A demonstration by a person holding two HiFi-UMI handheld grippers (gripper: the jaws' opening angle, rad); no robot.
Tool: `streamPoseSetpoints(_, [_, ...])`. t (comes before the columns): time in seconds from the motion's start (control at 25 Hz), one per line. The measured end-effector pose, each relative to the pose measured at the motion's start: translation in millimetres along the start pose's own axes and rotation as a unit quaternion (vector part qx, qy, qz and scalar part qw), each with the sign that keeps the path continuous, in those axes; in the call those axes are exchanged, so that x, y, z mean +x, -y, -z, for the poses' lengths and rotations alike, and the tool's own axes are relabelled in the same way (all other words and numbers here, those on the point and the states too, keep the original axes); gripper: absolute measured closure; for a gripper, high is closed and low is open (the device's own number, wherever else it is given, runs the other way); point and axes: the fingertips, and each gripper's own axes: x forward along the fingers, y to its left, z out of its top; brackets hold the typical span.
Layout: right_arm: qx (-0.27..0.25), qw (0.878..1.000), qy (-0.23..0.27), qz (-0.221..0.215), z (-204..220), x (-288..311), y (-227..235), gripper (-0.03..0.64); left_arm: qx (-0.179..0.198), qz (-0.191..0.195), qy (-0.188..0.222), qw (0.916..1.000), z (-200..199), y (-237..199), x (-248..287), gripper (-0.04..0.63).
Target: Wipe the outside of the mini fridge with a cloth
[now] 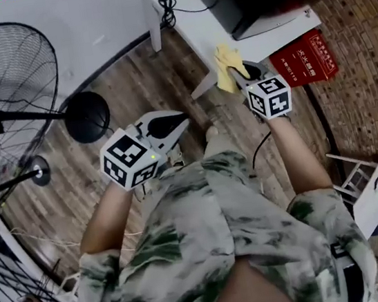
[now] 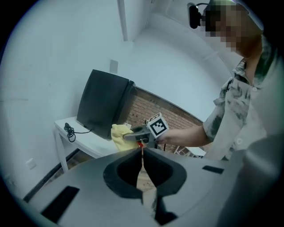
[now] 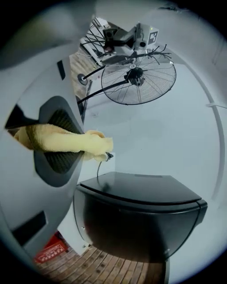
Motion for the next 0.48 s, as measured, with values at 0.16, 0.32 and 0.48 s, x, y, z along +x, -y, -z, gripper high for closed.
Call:
streamPoseSetpoints(0.16, [0.012,0.999,0.015,-0.03,17,-46,-16,0.518,0.009,0.004,0.001,0.9999,-11,26,22,0.568])
streamPoseSetpoints(0.32, [0.014,0.997,0.035,-0.06,34,-91,-21,0.518,0.019,-0.007,0.002,0.9998,-12,52,55,0.568])
streamPoseSetpoints(0.48, [0.0,0.995,0.044,-0.091,62,-145,-16,0.518,0.031,-0.035,-0.017,0.9988,2,86,91,0.568])
